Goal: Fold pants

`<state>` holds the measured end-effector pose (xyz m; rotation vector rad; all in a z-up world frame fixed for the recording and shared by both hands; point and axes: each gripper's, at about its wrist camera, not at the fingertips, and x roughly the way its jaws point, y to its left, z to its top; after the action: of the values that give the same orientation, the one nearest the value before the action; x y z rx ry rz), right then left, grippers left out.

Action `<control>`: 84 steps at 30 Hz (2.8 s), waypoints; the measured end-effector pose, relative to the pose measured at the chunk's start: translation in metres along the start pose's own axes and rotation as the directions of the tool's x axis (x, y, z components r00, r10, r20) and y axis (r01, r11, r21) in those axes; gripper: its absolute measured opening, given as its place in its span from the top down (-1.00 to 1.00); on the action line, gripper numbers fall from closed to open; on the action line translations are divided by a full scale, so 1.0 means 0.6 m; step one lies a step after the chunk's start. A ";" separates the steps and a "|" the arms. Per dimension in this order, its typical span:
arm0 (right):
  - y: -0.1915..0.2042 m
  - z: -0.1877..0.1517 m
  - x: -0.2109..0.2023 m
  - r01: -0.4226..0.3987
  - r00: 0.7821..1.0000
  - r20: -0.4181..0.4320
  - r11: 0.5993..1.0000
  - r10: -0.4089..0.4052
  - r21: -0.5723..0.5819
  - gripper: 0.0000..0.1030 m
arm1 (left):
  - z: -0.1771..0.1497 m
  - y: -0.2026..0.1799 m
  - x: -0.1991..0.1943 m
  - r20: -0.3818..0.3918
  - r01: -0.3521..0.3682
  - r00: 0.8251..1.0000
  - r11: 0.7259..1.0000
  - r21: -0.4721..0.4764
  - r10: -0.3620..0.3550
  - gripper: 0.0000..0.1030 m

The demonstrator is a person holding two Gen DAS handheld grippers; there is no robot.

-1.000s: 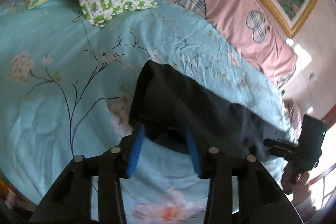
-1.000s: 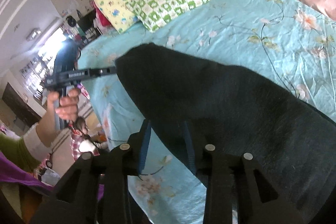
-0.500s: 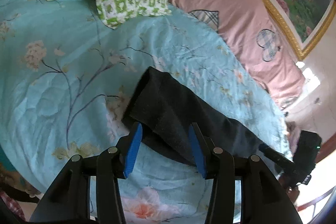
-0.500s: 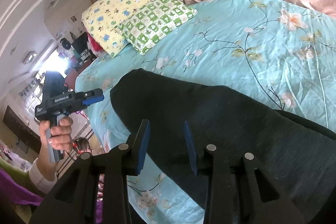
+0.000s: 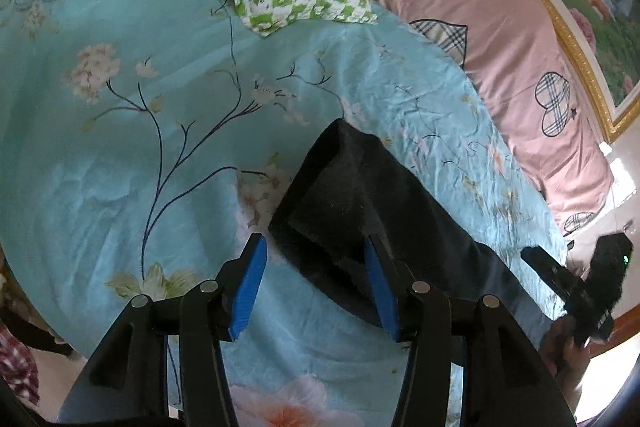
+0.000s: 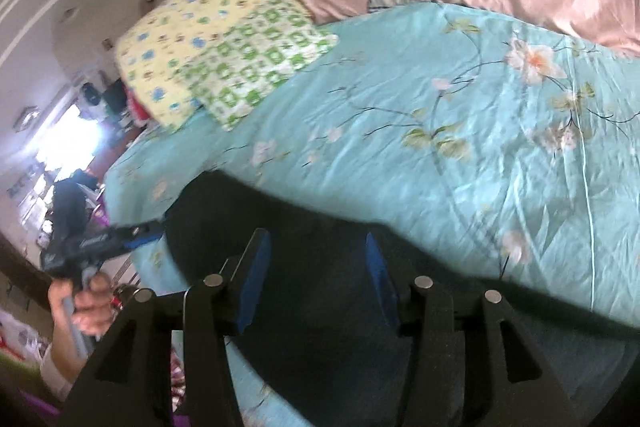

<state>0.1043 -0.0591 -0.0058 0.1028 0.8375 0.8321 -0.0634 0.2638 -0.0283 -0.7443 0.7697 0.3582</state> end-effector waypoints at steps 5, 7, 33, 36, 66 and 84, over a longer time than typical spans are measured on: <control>-0.026 0.033 0.074 0.038 0.991 -0.126 0.999 -0.038 0.003 0.00 | 0.002 0.008 0.029 -0.033 -0.001 0.999 1.000 0.000 0.001 0.03; -0.038 0.039 0.108 0.057 0.979 -0.193 0.998 -0.058 -0.010 0.00 | 0.005 0.011 0.046 -0.056 0.006 0.998 1.000 0.003 -0.006 0.04; 0.056 0.030 0.086 0.204 0.975 -0.027 0.940 -0.219 -0.273 0.73 | -0.019 -0.062 -0.088 0.215 -0.021 0.976 0.968 0.249 -0.035 0.68; 0.066 0.021 0.131 0.223 0.972 -0.015 0.937 -0.236 -0.269 0.73 | -0.018 -0.041 -0.063 0.202 -0.072 0.979 0.965 0.254 0.020 0.68; -0.037 -0.185 -0.180 0.256 0.937 0.182 0.940 -0.298 0.224 0.08 | -0.104 -0.239 -0.012 0.104 -0.037 0.994 0.845 0.533 -0.022 0.13; -0.127 -0.283 -0.324 0.302 0.869 0.231 0.837 -0.439 0.456 -0.04 | -0.166 -0.421 0.057 -0.114 0.200 0.979 0.696 0.689 -0.168 0.07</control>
<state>-0.0406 -0.2846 -0.0317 0.4225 0.6718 0.2423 0.0474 0.0179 0.0175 -0.0956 0.7864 -0.1498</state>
